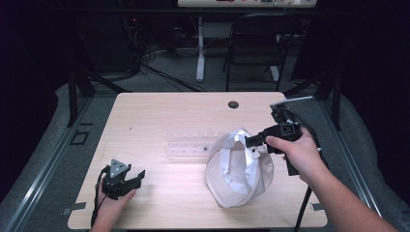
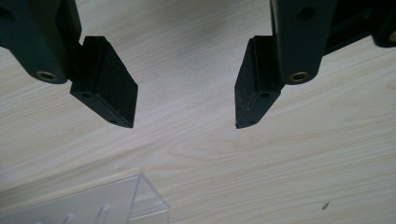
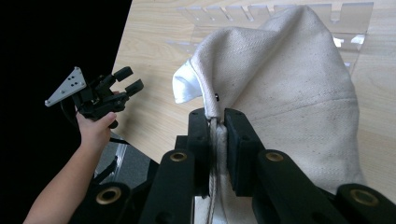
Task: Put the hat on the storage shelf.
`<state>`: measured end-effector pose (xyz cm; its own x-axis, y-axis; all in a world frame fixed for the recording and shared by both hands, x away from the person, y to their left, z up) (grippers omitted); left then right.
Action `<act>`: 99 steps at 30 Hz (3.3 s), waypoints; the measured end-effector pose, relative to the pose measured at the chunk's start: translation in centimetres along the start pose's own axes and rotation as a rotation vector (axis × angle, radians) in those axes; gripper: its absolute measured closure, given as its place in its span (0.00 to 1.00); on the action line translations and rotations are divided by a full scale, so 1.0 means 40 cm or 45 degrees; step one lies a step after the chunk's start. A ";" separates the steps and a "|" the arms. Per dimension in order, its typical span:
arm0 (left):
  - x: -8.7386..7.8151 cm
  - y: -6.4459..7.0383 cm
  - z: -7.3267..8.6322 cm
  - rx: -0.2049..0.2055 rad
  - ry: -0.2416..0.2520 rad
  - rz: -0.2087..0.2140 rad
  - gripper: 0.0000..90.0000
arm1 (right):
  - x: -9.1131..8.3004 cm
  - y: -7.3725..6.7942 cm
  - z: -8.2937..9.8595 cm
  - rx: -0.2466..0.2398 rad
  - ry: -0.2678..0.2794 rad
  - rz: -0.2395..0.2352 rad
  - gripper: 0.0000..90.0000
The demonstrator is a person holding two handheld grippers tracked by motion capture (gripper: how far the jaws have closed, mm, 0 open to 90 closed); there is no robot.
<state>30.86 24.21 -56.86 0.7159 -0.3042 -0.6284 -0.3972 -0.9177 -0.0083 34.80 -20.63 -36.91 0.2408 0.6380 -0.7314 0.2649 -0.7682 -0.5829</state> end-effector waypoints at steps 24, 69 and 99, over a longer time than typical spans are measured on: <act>0.000 0.013 -0.002 0.008 0.003 0.014 0.44 | -0.050 -0.018 -0.033 0.048 0.111 -0.133 0.91; -0.018 0.137 -0.021 0.123 0.062 0.159 0.44 | -0.090 -0.084 -0.156 0.059 0.279 -0.212 0.91; 0.027 0.493 -0.281 0.421 0.136 0.331 0.41 | -0.032 -0.142 -0.246 0.101 0.363 -0.235 0.91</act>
<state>30.25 2.91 -48.96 0.6163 -0.5547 -0.5590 -0.7222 -0.6812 -0.1204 42.17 -16.55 -29.19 0.4499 0.7470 -0.4895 0.2576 -0.6333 -0.7298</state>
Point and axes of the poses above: each handheld gripper's, and its own axes: x roughly forward along the jaws, z roughly out of its underside, y roughly to its right, the point moved 2 cm from there along x, roughly forward along the jaws
